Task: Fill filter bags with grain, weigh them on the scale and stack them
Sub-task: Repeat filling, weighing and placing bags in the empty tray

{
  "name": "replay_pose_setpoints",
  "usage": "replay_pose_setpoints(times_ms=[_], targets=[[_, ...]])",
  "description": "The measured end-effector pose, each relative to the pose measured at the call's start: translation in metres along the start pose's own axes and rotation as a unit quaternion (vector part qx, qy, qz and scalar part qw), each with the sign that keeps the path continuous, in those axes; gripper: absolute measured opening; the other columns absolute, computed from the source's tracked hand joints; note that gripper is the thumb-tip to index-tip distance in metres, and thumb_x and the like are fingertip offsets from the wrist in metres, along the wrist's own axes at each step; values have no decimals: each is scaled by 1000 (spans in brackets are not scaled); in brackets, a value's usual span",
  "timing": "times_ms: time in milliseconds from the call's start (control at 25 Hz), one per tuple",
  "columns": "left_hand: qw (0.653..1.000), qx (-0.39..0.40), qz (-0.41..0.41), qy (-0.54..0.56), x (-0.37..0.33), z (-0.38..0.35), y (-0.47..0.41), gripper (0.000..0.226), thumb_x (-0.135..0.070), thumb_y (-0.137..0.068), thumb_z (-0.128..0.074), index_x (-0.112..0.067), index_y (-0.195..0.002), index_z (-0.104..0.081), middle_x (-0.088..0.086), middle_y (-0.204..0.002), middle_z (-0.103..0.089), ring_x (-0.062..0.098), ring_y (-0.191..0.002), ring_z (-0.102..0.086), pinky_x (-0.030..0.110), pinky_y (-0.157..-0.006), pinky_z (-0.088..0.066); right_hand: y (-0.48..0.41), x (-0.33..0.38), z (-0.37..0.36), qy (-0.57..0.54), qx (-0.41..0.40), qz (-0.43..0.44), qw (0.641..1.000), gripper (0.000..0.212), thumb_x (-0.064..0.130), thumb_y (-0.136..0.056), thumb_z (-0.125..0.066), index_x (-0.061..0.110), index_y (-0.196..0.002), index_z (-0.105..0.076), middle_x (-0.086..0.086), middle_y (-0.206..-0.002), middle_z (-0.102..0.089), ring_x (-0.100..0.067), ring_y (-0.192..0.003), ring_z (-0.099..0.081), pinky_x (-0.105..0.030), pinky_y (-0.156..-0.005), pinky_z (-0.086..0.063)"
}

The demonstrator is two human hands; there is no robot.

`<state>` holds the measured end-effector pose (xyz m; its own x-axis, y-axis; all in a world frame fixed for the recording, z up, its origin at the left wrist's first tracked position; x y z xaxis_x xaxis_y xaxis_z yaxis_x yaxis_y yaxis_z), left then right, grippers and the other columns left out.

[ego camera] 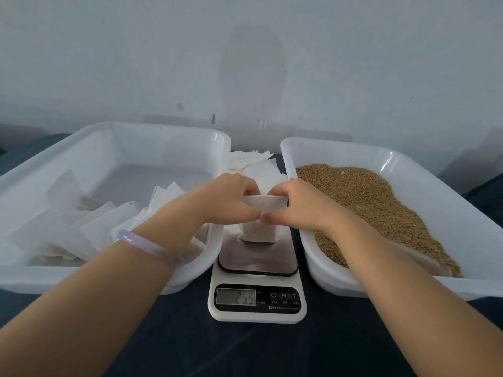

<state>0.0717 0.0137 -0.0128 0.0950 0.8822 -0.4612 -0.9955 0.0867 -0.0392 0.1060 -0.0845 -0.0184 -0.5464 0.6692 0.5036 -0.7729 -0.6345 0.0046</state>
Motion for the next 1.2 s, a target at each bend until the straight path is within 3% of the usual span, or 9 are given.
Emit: replay_pose_setpoints(times_ms=[520,720,880,1080,1200], targets=[[1000,6,-8,12,-2,0,1,14,-21,-78,-59,-27,-90,-61,-9,-84,-61,12,-81,-57,24,-65,-43,-1,-3,0,-7,-8,1,1000,9,28,-73,-70,22,-70,-65,9,-62,-54,-9,-59,-50,-27,-56,-36],[1000,3,-3,-14,-3,-1,0,13,-34,-75,-67,-22,-76,-61,-12,-64,-54,4,-62,-51,20,-52,-35,-1,-1,8,-37,-50,23,998,31,27,-80,-67,13,-56,-53,9,-50,-42,-4,-46,-35,-19,-46,-28],[996,-56,21,60,1,15,0,30,-23,-72,-72,-26,-49,-53,-14,-41,-46,1,-43,-44,12,-40,-30,5,2,23,-108,-119,62,985,16,28,-83,-69,17,-71,-68,8,-61,-57,0,-51,-46,-11,-48,-34],[992,-102,11,75,-6,40,8,31,-19,-75,-68,-21,-53,-46,-8,-51,-41,8,-49,-37,14,-41,-27,4,11,28,-216,-131,88,964,11,22,-82,-72,16,-88,-67,6,-80,-70,-11,-74,-64,-24,-66,-49],[984,-157,24,82,2,74,18,31,-15,-70,-68,-19,-50,-45,-9,-43,-43,7,-41,-43,14,-38,-30,-1,30,36,-239,-143,106,954,6,20,-82,-71,20,-83,-65,5,-82,-71,-9,-75,-65,-23,-65,-47]])
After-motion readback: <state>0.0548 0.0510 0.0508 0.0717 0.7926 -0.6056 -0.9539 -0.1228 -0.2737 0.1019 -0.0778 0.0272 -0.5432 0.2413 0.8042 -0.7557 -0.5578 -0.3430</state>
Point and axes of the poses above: each hand's wrist, its own y-axis away from the middle knuckle, its own z-axis out of the back of the hand, x = y × z, the point moved 9 cm from there along -y, towards the middle knuckle
